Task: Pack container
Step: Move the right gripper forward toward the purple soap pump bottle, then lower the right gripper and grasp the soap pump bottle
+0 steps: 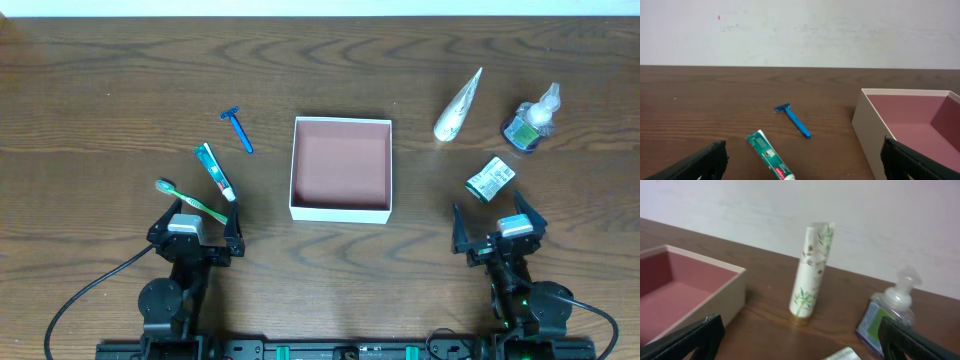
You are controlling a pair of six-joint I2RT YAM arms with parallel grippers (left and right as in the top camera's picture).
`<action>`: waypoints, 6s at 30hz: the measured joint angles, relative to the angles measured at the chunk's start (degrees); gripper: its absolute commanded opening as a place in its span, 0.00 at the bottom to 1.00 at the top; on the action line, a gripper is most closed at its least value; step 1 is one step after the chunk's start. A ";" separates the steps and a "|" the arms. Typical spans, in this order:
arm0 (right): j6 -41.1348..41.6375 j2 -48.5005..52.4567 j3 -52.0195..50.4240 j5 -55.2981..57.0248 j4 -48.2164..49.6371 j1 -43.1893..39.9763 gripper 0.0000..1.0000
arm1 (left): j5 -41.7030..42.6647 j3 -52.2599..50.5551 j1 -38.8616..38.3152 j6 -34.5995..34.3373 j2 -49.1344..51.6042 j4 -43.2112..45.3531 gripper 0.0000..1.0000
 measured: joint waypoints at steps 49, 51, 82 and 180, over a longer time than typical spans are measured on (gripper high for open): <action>4.59 57.81 67.23 -25.59 -42.64 -0.46 0.99 | 0.02 0.09 0.00 0.00 0.00 -0.09 0.98; 7.72 57.88 67.23 -19.91 -42.64 -0.09 0.99 | 0.02 0.09 0.00 0.00 0.00 -0.09 0.98; 33.35 83.82 74.73 40.54 -35.32 23.91 0.99 | 0.02 0.09 0.00 0.00 0.00 -0.09 0.98; 24.65 96.59 75.41 34.16 -33.11 -4.90 0.98 | 0.02 0.09 0.00 0.00 0.00 -0.09 0.98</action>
